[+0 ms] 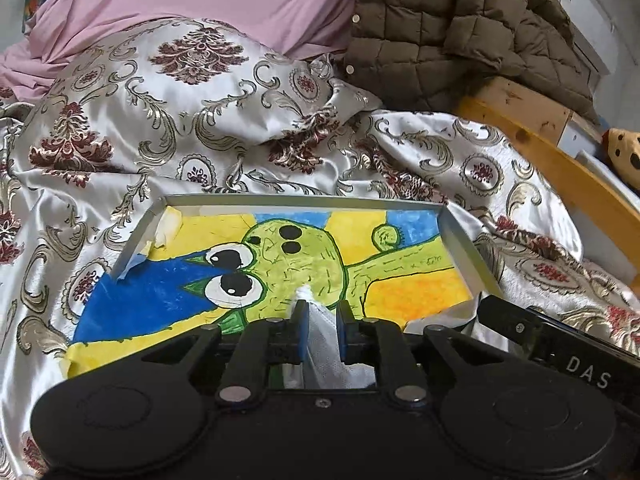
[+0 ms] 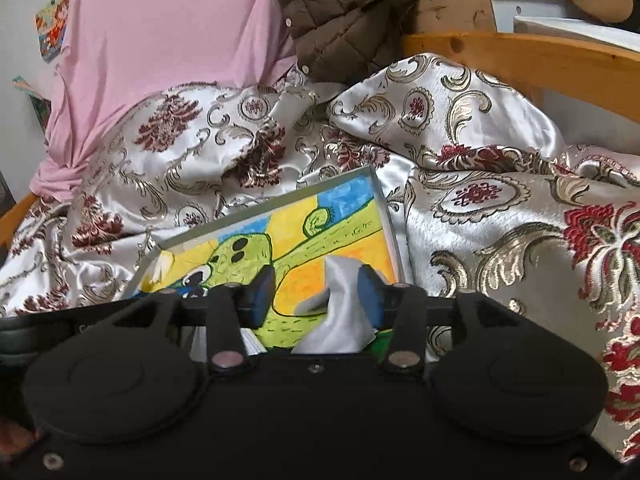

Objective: Organize soft objects
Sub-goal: 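Lift the mask and tissue and carry both toward the frog-painting tray, then open both tools to drop the mask and tissue into the tray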

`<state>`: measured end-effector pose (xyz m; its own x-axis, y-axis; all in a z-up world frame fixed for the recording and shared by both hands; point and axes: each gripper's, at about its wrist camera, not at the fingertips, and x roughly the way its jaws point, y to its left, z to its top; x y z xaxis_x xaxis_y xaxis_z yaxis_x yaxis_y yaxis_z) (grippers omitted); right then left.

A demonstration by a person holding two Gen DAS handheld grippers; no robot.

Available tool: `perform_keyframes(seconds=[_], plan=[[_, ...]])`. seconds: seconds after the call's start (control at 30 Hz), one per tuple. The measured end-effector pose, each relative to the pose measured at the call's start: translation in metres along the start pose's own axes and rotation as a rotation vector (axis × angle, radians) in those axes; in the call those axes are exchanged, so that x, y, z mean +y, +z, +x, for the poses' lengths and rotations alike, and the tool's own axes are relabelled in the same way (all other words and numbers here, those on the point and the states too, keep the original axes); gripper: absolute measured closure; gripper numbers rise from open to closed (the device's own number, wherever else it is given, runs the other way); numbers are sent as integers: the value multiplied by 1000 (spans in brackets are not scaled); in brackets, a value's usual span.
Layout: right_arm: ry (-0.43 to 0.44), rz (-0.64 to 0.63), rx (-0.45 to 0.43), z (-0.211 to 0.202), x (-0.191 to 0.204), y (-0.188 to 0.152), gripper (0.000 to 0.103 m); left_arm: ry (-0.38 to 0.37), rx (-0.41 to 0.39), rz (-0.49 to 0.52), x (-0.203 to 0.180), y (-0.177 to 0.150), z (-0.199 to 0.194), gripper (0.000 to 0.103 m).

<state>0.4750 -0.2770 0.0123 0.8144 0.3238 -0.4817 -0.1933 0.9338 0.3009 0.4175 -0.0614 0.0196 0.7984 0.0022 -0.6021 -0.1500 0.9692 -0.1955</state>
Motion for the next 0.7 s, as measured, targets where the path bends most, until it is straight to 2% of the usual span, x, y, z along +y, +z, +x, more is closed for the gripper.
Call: perform_keyframes(seconds=[0.1,0.13,0.17,0.2,0.27,0.33,0.4,0.57,0.7], plan=[[9,2,-22,-26,4,3,54,-8,-21,-7,3,2,-13,75],[12,2,-31,-31,4,5,50,-8,-33,-10,4,2,-19,67],[12,1,-45,-36,4,6,43,-8,-50,-11,6,2,-27,58],[7,-1,-59,-43,4,7,33,-8,-69,-10,6,2,-34,54],[2,-7,-108,-60,7,9,22,-13,-110,-4,8,2,-51,41],[10,-11,-151,-74,8,11,17,-18,-153,-2,11,1,-70,31],[12,-10,-201,-93,11,12,3,-34,-200,-5,13,-1,-90,25],[36,-31,-308,-142,20,12,1,-53,-299,15,15,-8,-139,12],[18,-90,-387,-181,34,1,1,-72,-366,31,19,-20,-179,7]])
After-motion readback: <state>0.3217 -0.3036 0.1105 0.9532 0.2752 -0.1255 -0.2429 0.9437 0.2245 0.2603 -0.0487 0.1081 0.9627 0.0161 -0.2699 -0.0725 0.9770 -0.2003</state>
